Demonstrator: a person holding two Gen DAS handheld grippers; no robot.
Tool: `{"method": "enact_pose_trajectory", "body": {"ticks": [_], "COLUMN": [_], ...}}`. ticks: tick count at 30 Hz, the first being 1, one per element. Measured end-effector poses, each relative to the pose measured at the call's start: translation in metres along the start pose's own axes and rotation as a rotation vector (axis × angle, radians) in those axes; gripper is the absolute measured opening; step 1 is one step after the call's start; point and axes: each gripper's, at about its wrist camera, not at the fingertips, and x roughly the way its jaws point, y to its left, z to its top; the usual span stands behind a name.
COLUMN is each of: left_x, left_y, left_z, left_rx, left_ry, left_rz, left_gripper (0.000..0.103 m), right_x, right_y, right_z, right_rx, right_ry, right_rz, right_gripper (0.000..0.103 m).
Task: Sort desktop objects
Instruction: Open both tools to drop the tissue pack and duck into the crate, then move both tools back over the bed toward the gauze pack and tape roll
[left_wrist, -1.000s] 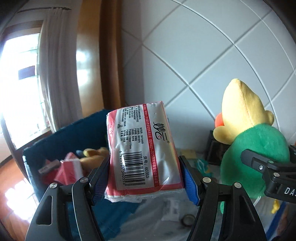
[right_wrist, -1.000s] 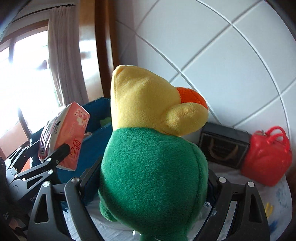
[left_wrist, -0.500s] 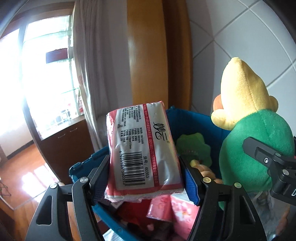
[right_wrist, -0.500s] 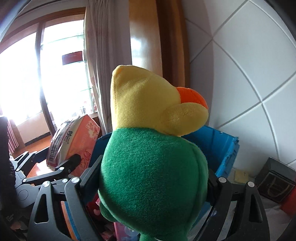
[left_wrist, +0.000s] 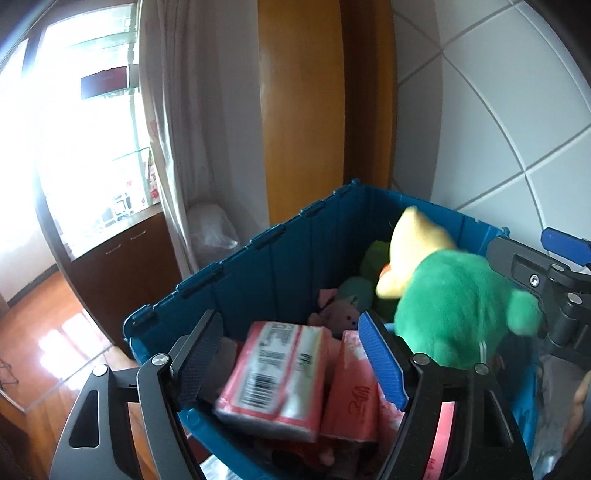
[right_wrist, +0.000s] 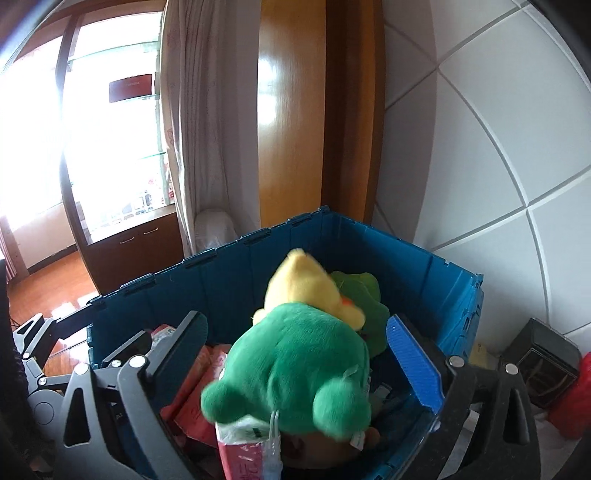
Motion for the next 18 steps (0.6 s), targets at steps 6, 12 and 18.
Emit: {"method": "enact_pose_trajectory", "body": {"ticks": [6,12,18], "left_x": [-0.008,-0.020,-0.032], "left_y": [-0.007,-0.010,-0.012], "left_z": [-0.009,-0.019,-0.029], "left_rx": [0.009,0.014,0.022], "left_ry": [0.005,0.008,0.015], "left_rz": [-0.007,-0.009,-0.015], "left_gripper": [0.078,0.078,0.078], "right_x": [-0.007,-0.020,-0.033], "right_y": [-0.002,0.001,0.006], "right_z": [-0.006,-0.013,-0.022], "right_rx": [0.009,0.020,0.016], "right_ry": [0.008,0.009,0.014], "right_rz": [-0.014,-0.017,-0.015], "right_gripper": [0.100,0.100,0.103]}}
